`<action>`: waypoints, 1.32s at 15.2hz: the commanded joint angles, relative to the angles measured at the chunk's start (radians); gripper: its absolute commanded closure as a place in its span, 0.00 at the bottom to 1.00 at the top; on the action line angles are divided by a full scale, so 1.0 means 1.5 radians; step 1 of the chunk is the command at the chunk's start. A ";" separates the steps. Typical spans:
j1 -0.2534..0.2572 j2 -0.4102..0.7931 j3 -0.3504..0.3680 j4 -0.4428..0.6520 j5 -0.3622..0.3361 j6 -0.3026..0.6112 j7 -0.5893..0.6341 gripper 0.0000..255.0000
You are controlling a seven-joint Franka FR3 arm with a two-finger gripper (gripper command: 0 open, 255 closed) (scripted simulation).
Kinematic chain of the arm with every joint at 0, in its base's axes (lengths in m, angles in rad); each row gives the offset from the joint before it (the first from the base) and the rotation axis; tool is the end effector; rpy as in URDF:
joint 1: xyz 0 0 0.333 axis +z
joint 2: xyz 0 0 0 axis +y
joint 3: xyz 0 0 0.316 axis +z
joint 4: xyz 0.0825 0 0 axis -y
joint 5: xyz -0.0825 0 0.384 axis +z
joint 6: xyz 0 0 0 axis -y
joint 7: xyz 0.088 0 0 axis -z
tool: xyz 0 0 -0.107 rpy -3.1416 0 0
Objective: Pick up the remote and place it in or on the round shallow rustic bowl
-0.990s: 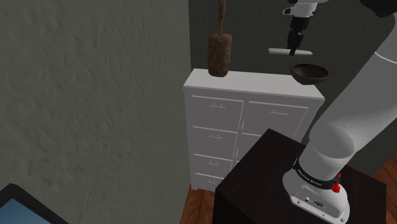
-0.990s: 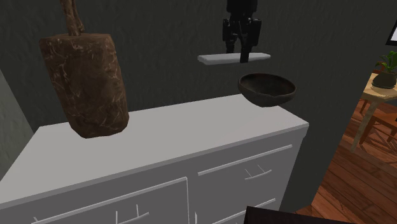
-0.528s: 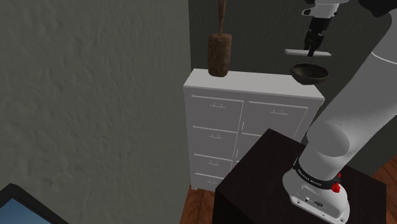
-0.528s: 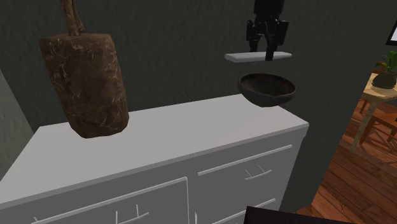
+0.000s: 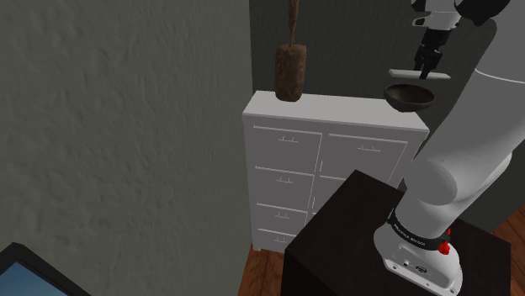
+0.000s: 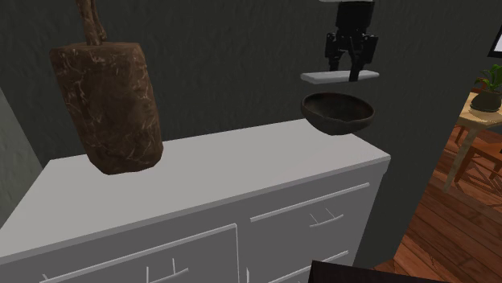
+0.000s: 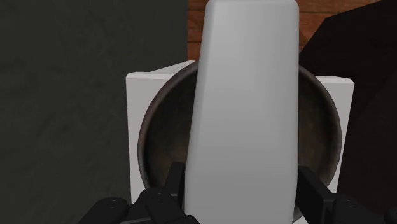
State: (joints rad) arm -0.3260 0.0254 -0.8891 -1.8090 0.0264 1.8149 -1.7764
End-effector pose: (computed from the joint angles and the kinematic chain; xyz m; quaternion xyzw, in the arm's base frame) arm 0.2031 -0.5293 0.5230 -0.9617 -0.2739 -0.0025 0.0052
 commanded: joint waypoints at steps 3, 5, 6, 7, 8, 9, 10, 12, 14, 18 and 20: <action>0.000 0.001 0.000 -0.036 0.001 0.037 -0.001 1.00; 0.000 0.005 0.000 -0.051 0.004 0.054 -0.003 1.00; -0.001 0.007 0.000 -0.058 0.006 0.063 -0.005 1.00; -0.001 0.009 0.000 -0.065 0.008 0.072 -0.006 1.00; -0.002 0.012 0.000 -0.072 0.011 0.080 -0.008 1.00; -0.002 0.014 0.000 -0.077 0.013 0.086 -0.009 1.00; -0.002 0.014 0.000 -0.077 0.013 0.086 -0.009 1.00; -0.002 0.014 0.000 -0.077 0.013 0.086 -0.009 1.00; -0.002 0.014 0.000 -0.077 0.013 0.086 -0.009 1.00; -0.002 0.014 0.000 -0.077 0.013 0.086 -0.009 0.00; -0.002 0.014 0.000 -0.077 0.013 0.086 -0.009 0.00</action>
State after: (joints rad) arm -0.3289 0.0467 -0.8896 -1.9247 0.0454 1.9444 -1.7903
